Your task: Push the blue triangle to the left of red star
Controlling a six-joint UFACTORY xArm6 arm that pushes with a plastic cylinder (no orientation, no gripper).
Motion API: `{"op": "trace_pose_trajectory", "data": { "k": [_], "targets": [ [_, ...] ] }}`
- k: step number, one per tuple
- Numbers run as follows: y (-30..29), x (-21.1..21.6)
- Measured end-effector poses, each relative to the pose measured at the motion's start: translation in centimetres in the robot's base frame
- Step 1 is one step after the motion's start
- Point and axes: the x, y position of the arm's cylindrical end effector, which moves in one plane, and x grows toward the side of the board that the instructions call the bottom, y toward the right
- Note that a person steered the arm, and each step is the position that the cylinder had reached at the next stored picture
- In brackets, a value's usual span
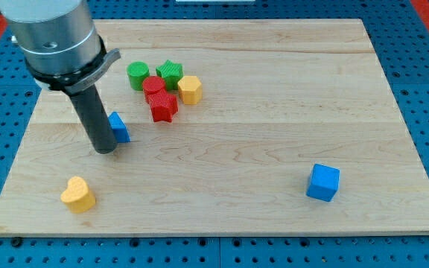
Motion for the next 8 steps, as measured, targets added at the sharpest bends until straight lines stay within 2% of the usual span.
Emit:
{"op": "trace_pose_trajectory", "data": {
  "k": [3,8],
  "targets": [
    [-0.1,-2.5],
    [3.0,-3.7]
  ]
}}
